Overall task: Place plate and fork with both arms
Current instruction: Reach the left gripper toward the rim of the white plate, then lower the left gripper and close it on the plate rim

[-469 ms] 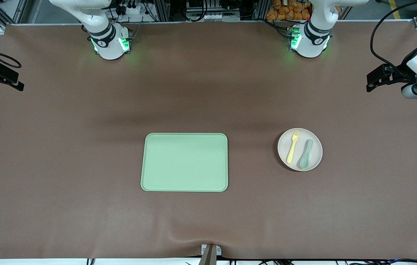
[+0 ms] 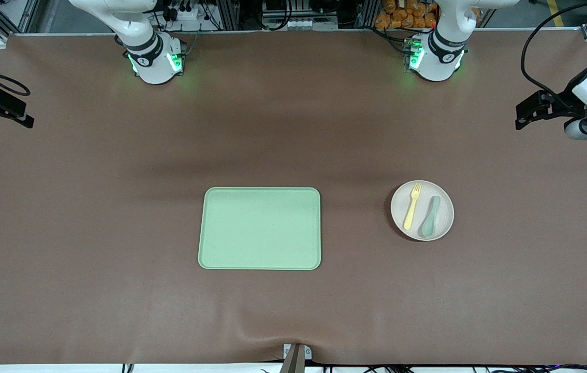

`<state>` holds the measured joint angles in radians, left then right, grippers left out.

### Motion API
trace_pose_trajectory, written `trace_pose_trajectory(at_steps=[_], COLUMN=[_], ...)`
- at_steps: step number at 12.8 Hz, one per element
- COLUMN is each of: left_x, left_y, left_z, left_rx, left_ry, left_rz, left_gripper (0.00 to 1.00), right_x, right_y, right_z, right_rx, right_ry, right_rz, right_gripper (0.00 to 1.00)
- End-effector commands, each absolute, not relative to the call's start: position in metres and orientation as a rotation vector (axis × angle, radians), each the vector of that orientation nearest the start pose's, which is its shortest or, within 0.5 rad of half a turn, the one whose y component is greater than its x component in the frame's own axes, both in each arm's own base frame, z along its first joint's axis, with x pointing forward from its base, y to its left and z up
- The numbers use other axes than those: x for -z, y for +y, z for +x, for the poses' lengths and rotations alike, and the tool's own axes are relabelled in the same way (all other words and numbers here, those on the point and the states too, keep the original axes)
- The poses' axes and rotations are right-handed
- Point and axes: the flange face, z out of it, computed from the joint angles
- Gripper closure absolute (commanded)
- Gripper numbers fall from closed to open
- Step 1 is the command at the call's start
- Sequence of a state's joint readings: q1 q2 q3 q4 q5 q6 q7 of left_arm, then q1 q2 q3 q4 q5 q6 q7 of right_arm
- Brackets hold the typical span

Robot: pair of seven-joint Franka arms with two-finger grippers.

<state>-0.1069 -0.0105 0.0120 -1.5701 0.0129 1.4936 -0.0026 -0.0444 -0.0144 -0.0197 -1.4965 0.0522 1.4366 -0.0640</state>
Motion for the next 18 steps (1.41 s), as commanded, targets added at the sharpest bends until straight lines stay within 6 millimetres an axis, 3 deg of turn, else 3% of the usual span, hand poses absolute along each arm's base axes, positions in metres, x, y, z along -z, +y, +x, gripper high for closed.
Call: trace_pose_trajectory(at_steps=[1, 4, 8, 10, 13, 18], left_x=[-0.590, -0.525, -0.411, -0.361, -0.314, -0.244], left_y=[-0.052, -0.045, -0.029, -0.026, -0.017, 0.003], left_z=[0.565, 0.590, 0.597, 0.607, 0.614, 0.616], left_rx=[-0.138, -0.151, -0.048, -0.122, -0.152, -0.205], left_ry=[0.159, 0.134, 0.250, 0.274, 0.321, 0.359], left_rz=[-3.146, -3.147, -3.224, -3.221, -3.217, -3.346], left_gripper=[0.00, 0.00, 0.00, 0.00, 0.00, 0.25], right_x=[-0.659, -0.659, -0.652, -0.652, -0.652, -0.653], right_y=[-0.032, -0.032, -0.032, -0.033, -0.032, -0.029], right_z=[0.538, 0.538, 0.542, 0.542, 0.542, 0.542], right_rx=[-0.060, -0.067, -0.086, -0.086, -0.084, -0.075], right_ry=[-0.011, -0.009, -0.010, -0.008, -0.012, -0.022], right_rz=[-3.068, -3.067, -3.066, -3.067, -3.068, -3.068], right_gripper=[0.00, 0.00, 0.00, 0.00, 0.00, 0.00])
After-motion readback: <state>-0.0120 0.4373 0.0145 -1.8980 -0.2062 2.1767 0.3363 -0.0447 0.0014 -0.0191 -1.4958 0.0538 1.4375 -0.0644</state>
